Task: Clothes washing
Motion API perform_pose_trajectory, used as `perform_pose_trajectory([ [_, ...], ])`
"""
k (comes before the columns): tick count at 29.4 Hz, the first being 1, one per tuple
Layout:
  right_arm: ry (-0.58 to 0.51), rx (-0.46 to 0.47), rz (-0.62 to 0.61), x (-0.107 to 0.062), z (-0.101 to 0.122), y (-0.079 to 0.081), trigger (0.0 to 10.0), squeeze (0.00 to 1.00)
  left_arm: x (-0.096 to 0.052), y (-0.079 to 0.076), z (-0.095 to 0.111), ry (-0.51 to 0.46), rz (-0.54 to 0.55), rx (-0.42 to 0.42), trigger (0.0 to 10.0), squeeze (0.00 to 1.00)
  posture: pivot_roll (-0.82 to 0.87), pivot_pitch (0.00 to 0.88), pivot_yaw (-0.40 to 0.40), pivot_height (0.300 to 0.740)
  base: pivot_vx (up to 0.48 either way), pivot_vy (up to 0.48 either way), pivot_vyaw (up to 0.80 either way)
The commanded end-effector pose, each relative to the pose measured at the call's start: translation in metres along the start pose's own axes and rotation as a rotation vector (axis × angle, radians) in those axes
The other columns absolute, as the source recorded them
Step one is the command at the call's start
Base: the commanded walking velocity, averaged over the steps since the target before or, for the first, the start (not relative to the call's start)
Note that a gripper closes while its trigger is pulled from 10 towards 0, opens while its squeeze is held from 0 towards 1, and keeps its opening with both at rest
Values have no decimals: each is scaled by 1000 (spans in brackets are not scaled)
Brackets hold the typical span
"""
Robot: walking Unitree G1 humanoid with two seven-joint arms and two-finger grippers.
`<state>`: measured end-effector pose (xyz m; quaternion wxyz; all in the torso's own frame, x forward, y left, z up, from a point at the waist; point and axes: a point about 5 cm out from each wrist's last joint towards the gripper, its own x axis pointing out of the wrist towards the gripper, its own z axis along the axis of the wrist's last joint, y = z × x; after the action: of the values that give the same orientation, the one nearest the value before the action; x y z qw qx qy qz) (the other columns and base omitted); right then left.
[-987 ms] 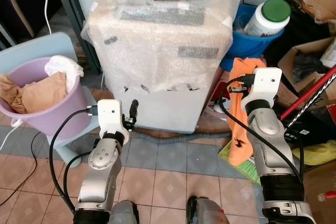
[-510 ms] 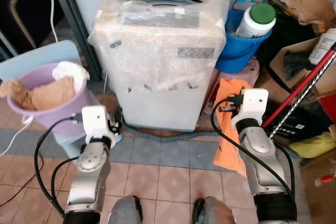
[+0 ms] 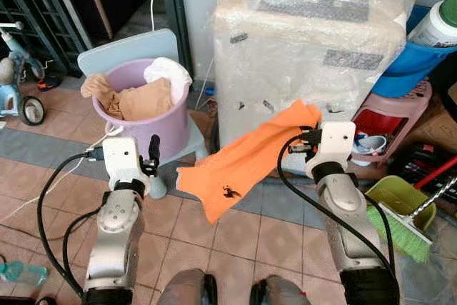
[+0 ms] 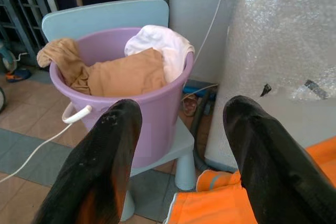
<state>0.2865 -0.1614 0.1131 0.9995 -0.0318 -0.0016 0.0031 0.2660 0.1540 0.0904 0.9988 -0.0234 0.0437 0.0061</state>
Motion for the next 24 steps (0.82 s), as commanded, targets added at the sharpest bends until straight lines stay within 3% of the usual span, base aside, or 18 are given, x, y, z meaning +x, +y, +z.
perform_pose_trajectory([
  [1, -100, -3, -30, 5, 21, -5, 10000, 0, 0, 4, 4, -25, -11, 2, 10000, 0, 37, 107, 14, 740, 0, 0, 0],
  [6, -160, -42, -4, 16, 37, -4, 10000, 0, 3, 4, 8, -47, -15, -4, 10000, 0, 39, 99, 11, 740, 212, 0, -168],
  [14, -154, -48, 30, 16, 35, 2, 10000, 0, -1, 6, 5, -43, -8, 0, 10000, 0, 43, 97, 9, 740, 398, 0, 0],
  [20, -207, -94, 81, 19, 43, 8, 10000, 0, -1, 4, 3, -38, -11, -8, 10000, 0, 43, 99, 7, 740, 480, 0, 0],
  [24, -258, -96, 54, 33, 62, -1, 10000, 0, -1, 3, 3, -37, -13, -11, 10000, 0, 40, 99, 5, 740, 480, 0, 0],
])
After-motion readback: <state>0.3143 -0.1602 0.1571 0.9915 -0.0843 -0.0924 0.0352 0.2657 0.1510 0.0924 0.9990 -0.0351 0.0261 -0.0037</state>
